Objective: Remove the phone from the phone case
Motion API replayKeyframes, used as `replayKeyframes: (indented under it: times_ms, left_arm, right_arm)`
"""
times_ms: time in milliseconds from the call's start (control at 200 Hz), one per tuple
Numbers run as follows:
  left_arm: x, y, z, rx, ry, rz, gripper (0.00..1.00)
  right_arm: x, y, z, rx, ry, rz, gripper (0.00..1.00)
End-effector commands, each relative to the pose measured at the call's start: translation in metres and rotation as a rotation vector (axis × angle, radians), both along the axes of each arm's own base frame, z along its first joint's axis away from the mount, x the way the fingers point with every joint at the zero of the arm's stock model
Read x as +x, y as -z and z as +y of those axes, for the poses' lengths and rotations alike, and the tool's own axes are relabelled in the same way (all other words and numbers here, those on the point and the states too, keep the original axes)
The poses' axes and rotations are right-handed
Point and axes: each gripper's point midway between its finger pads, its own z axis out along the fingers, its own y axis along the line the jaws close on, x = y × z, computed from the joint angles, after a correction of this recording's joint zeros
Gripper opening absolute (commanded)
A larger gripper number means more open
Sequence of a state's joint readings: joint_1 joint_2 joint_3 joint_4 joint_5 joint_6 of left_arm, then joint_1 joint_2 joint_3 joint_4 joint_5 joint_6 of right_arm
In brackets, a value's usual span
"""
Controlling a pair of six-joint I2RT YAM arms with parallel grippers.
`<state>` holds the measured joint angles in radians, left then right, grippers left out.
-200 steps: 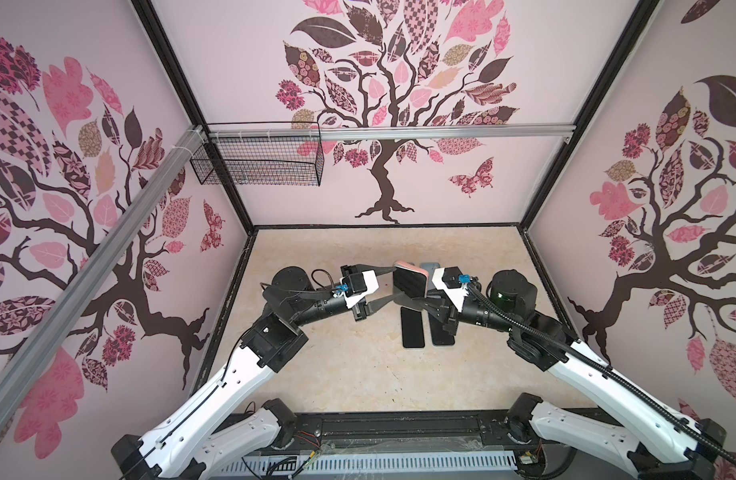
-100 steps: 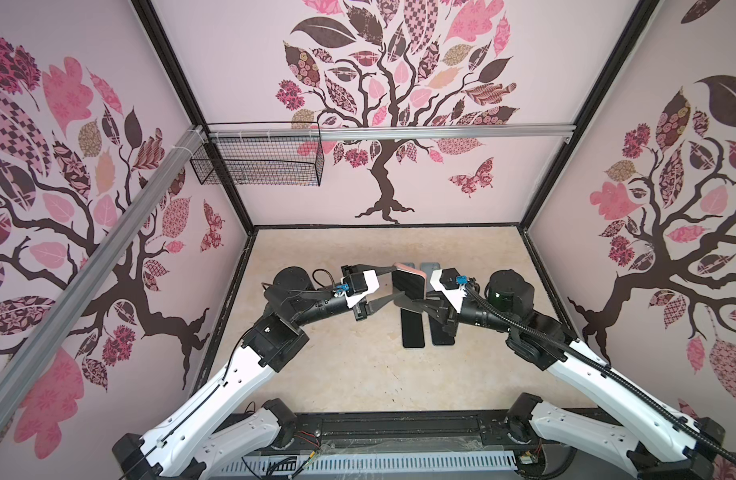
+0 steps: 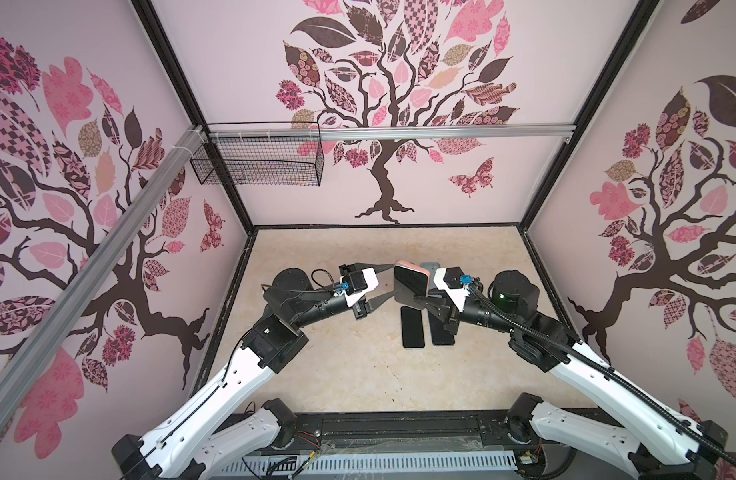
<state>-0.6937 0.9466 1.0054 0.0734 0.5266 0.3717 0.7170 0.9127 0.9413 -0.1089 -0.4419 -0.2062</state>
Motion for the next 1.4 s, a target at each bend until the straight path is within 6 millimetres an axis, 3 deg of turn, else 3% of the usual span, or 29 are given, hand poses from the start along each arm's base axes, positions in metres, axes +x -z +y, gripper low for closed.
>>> replayKeyframes:
  times_ms: [0, 610, 995, 1395]
  left_arm:
    - [0.002, 0.006, 0.001, 0.000, -0.013, 0.002, 0.52]
    - [-0.010, 0.011, -0.008, 0.031, 0.090, 0.018, 0.51]
    - [0.001, 0.032, -0.015, 0.088, 0.069, 0.064, 0.51]
    - [0.005, 0.038, -0.018, 0.101, 0.068, 0.088, 0.50]
  right_arm:
    - [-0.007, -0.032, -0.001, 0.071, -0.023, -0.083, 0.00]
    - [-0.009, -0.027, 0.007, 0.048, -0.070, -0.060, 0.00]
    - [-0.019, -0.022, 0.010, 0.027, -0.136, -0.072, 0.00]
    - [-0.033, -0.022, 0.010, 0.012, -0.188, -0.116, 0.00]
